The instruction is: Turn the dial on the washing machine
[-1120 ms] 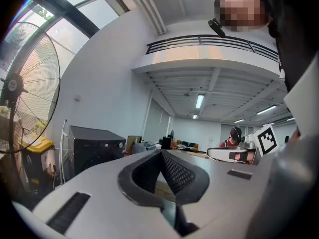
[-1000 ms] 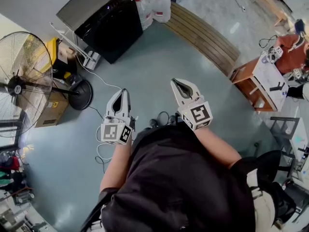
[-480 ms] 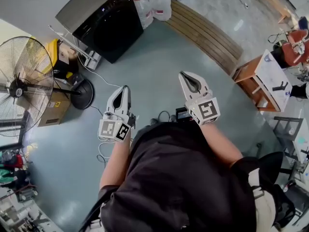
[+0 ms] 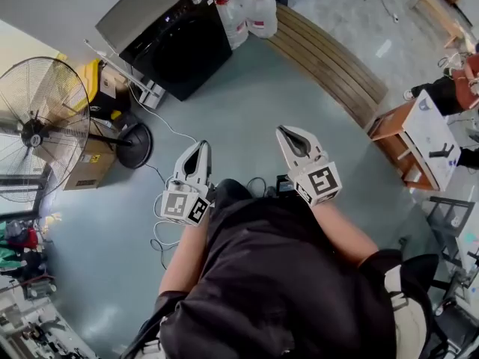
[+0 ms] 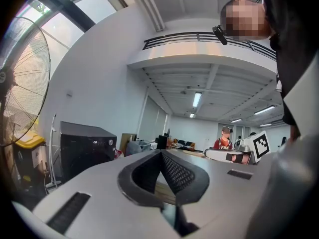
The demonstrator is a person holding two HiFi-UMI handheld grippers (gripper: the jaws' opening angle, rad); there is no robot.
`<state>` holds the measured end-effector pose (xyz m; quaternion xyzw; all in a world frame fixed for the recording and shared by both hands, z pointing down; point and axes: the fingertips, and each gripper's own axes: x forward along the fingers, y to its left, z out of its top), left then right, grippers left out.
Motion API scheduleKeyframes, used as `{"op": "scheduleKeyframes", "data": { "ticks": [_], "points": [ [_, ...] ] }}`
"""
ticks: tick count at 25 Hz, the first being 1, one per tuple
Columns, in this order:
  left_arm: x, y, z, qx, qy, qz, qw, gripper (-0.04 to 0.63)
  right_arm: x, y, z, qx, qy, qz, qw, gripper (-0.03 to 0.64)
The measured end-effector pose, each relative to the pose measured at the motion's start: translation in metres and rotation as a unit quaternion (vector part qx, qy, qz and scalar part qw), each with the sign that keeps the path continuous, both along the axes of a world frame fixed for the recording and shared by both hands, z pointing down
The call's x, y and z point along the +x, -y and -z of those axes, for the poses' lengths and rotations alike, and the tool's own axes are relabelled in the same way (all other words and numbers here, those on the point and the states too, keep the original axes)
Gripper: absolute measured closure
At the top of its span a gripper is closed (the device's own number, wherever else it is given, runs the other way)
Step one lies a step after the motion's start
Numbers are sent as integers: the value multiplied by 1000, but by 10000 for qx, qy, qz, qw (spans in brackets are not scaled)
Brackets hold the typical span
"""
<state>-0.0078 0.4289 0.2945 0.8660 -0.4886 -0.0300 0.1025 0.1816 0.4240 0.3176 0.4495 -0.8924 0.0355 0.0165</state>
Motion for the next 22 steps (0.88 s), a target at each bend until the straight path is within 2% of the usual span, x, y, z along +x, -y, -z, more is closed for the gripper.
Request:
{"op": "scheduleKeyframes", "data": {
  "ticks": [5, 11, 22],
  "points": [
    [-9, 16, -3, -175, 32, 200, 9996, 580, 1, 18, -6, -133, -22, 116, 9998, 594],
    [-26, 64, -7, -56, 12, 296, 9995, 580, -6, 64, -9, -379, 84, 40, 9992, 594],
    [-92, 187, -21, -175, -317, 535, 9979, 580, -71, 189, -12, -525, -53, 268, 9982, 594]
  ]
}}
